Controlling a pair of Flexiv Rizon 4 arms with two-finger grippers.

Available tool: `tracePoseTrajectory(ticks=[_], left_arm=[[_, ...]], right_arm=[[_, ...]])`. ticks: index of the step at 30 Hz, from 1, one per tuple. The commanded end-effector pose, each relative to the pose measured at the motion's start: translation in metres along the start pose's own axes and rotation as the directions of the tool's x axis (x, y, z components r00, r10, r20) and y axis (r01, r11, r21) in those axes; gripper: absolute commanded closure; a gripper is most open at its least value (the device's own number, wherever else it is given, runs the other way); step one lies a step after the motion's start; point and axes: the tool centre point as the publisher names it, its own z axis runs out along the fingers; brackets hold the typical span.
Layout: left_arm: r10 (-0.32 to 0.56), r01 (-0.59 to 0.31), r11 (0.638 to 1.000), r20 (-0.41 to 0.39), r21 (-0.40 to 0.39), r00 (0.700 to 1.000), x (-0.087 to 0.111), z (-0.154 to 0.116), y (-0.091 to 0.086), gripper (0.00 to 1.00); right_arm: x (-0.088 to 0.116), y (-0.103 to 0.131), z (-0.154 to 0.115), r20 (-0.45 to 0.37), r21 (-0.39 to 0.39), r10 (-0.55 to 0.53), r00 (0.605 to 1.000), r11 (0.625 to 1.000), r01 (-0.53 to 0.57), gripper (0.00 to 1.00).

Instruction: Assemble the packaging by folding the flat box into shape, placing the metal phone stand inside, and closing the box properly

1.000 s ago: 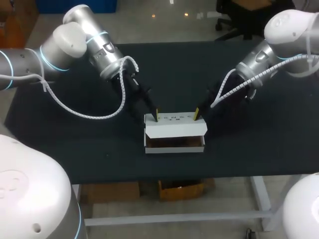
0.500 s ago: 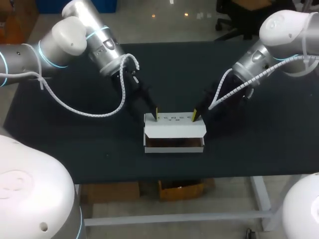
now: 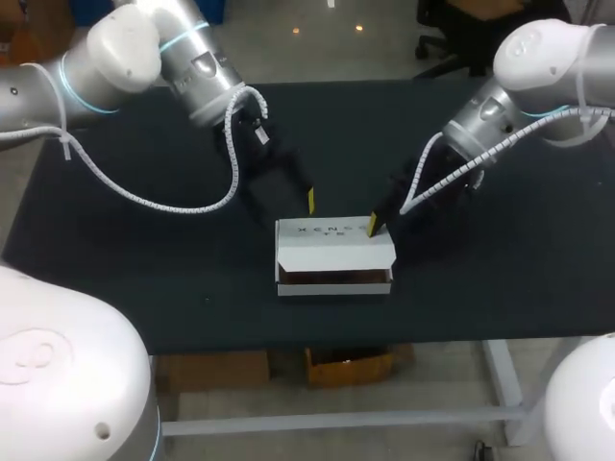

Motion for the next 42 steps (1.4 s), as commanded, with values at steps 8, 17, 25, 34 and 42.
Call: tracePoseTrajectory(ticks=[8,17,25,34,42], left_arm=[[0.448,-0.449,0.893,0.115,-0.014,0.887,0.038,-0.018,0.005,0.0],[0.688,-0.66,0.725,0.206,-0.196,0.696,0.051,-0.014,0.013,0.0],[0.775,-0.717,0.632,0.25,-0.293,0.581,0.054,-0.004,0.024,0.0],[0.775,-0.717,0.632,0.25,-0.293,0.581,0.054,-0.004,0.024,0.0],[0.775,-0.717,0.632,0.25,-0.293,0.581,0.054,-0.004,0.024,0.0]], right_arm=[[-0.001,0.004,0.001,0.007,0.012,-0.006,1.0,1.0,0.006,0.54],[-0.002,0.005,0.0,0.011,0.01,-0.007,1.0,1.0,0.007,0.54],[-0.002,0.005,0.001,0.014,0.003,-0.01,1.0,1.0,0.01,0.54],[-0.002,0.005,0.001,0.01,-0.014,-0.002,1.0,1.0,0.002,0.55],[-0.002,0.005,0.001,0.01,-0.014,-0.002,1.0,1.0,0.002,0.56]])
